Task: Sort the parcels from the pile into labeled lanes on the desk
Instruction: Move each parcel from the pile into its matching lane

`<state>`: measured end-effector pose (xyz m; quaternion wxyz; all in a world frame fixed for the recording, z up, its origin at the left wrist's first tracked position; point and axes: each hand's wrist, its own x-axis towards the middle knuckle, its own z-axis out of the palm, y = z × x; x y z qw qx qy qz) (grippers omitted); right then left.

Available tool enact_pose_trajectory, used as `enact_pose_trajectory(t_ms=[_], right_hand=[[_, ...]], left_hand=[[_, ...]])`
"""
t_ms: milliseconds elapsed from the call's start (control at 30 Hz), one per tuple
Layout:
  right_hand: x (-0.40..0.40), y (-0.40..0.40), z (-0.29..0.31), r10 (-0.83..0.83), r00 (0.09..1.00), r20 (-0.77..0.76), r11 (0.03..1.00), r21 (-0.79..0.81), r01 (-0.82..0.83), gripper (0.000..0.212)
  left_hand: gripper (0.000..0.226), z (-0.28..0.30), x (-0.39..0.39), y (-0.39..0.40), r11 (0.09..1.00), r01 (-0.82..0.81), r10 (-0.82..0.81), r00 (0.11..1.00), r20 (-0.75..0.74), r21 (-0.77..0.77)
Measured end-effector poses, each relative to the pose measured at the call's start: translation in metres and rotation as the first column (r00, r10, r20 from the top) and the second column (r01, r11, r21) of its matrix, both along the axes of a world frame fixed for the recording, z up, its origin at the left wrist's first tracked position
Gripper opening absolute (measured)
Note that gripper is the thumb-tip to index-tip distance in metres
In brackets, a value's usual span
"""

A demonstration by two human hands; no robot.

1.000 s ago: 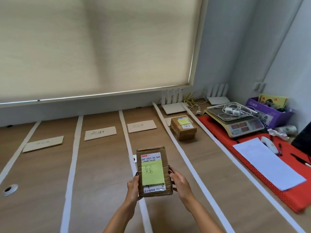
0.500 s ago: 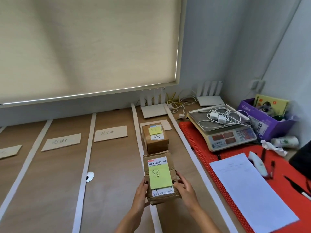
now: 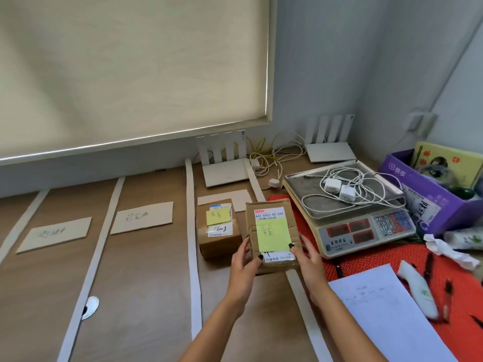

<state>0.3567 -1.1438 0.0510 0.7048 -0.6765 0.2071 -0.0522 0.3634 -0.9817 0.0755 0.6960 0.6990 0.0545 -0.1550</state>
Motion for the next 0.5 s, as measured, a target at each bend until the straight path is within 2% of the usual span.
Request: enact_pose_trajectory(t_ms=[167, 300, 500], right_hand=[[0.065, -0.016, -0.012, 0.002, 1.0, 0.022, 1.0, -0.016, -0.002, 0.044], [0.101, -0.014, -0.035, 0.024, 1.0, -0.02, 0.999, -0.038, -0.025, 0.043], [0.125, -0.002, -0.062, 0.057, 0.997, -0.048, 0.998, -0.03, -0.059, 0.04]], left_hand=[[0.053, -0.011, 0.055, -0.028, 0.992, -0.116, 0.111, 0.991, 0.073, 0.054], [0.052, -0.025, 0.088, -0.036, 0.95, -0.208, 0.174, 0.972, 0.157, 0.233], [0.052, -0.049, 0.107, -0.038, 0.819, -0.289, 0.182, 0.95, 0.253, 0.496]])
